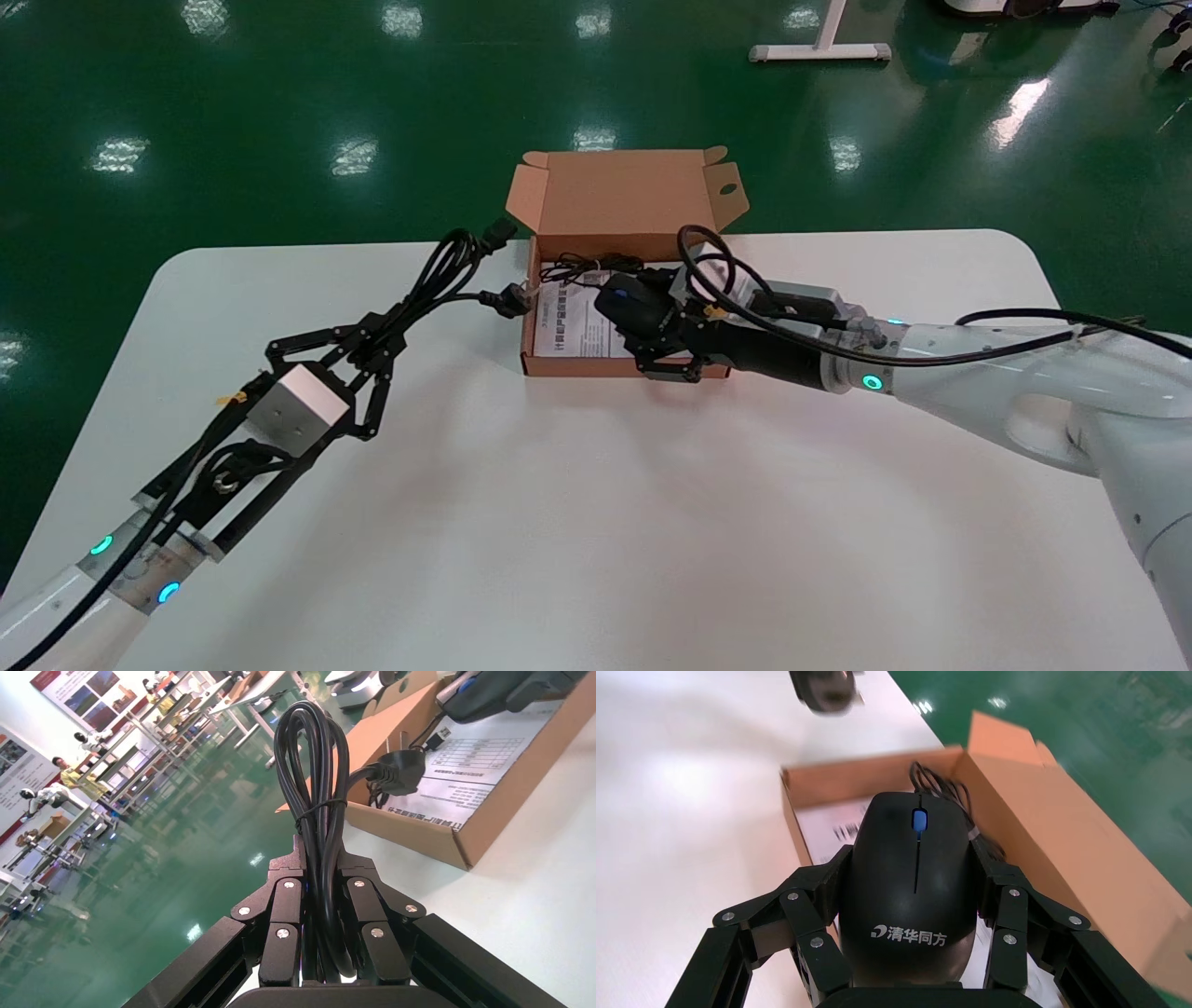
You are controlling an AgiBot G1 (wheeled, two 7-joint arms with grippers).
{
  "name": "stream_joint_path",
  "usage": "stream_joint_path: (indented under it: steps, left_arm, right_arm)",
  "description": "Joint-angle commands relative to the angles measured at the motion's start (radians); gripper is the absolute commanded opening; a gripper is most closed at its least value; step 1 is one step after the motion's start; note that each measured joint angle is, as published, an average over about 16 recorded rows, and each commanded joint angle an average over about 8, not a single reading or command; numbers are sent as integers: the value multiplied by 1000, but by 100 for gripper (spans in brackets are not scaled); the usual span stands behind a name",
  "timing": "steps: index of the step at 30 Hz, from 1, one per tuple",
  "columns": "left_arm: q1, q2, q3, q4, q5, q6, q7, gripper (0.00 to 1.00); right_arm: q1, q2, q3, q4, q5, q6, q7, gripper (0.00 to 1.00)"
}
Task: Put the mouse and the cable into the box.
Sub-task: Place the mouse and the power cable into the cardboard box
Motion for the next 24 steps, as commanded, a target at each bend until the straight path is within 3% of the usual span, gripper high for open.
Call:
stream_joint_path:
  steps: [1,12,20,22,24]
  left_arm:
    - [3,0,6,-10,6,-9,-8,0]
    - [1,-13,32,-27,41,-25,-18,0]
    - [5,-17,39,-38,58,-39,-17,0]
    - [2,-16,44,-38,63,-40,-16,0]
    - [-3,-15,50,-37,68,-40,-16,0]
  right_arm:
    - [11,2,4,-37,4,-9,-29,0]
    - [58,-38,28,-216,38,-52,-184,0]
    - [78,-61,41,-312,52,-19,-288,0]
    - [82,-63,45,-330,57,-9,-305,7]
    - [87,-65,48,-345,61,-2,-318,32]
